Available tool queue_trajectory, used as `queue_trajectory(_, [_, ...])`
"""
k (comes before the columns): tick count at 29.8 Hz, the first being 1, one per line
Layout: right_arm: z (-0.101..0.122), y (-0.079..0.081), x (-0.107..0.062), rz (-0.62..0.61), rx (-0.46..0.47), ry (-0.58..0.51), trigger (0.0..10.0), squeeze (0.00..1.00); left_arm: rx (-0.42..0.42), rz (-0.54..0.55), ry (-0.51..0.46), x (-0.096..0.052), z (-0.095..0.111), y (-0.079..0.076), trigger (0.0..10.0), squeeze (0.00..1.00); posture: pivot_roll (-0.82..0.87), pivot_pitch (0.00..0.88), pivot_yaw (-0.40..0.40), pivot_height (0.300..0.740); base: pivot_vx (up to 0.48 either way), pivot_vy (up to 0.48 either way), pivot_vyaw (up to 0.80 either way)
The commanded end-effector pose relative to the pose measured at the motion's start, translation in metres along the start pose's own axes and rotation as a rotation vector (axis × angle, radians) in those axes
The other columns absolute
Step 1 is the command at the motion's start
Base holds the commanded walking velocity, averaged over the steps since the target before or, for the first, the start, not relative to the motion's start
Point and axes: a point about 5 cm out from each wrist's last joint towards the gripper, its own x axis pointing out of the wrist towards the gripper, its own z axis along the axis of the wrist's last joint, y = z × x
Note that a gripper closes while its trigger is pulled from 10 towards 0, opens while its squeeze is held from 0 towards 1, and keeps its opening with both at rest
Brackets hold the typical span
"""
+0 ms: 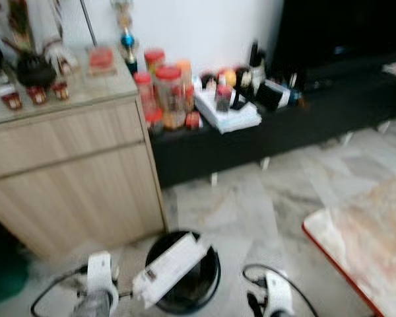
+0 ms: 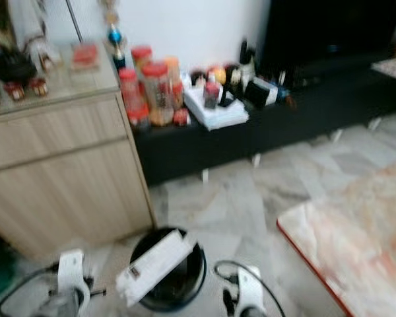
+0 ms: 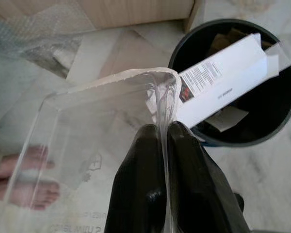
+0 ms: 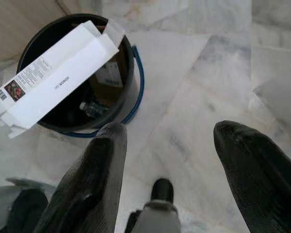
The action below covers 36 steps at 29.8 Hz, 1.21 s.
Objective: Picking trash to rubbish bin
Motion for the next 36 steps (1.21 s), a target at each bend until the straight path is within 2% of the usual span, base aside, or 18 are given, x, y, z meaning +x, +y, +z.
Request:
queue_trajectory(1, [0.004,0.010,0.002,0.025,0.006,-0.012,10.0,0.00,0.026,0.009,-0.023,0.000,0.007,0.006,10.0,0.00,0.03,0.021,-0.001,0.740,0.330,0.000,0.00])
queue_trajectory(23, [0.008,0.014,0.003,0.052,-0.005,-0.020,10.0,0.00,0.149,-0.119,-0.112,0.004,0.035,-0.025,10.0,0.00,0.03,0.021,-0.004,0.740,0.307,0.000,0.00])
queue_trajectory(25, [0.009,0.015,0.003,0.057,-0.012,-0.024,10.0,0.00,0.156,-0.149,-0.124,0.004,0.039,-0.031,10.0,0.00,0.03,0.021,-0.004,0.740,0.000,0.000,0.00])
queue_trajectory(28, [0.016,0.017,0.005,0.074,-0.022,-0.046,10.0,0.00,0.191,-0.227,-0.129,0.004,0.044,-0.049,10.0,0.00,0.03,0.022,-0.006,0.740,0.000,0.000,0.00])
queue_trajectory(33, [0.020,0.019,0.006,0.086,-0.026,-0.057,10.0,0.00,0.201,-0.266,-0.145,0.003,0.048,-0.059,10.0,0.00,0.02,0.023,-0.010,0.740,0.000,0.000,0.00])
queue_trajectory(34, [0.027,0.022,0.007,0.102,-0.032,-0.074,10.0,0.00,0.217,-0.312,-0.171,0.002,0.054,-0.072,10.0,0.00,0.02,0.023,-0.012,0.740,0.000,0.000,0.00])
queue_trajectory(36, [0.029,0.023,0.007,0.108,-0.037,-0.080,10.0,0.00,0.216,-0.331,-0.181,0.001,0.057,-0.077,10.0,0.00,0.02,0.025,-0.015,0.740,0.000,0.000,0.00])
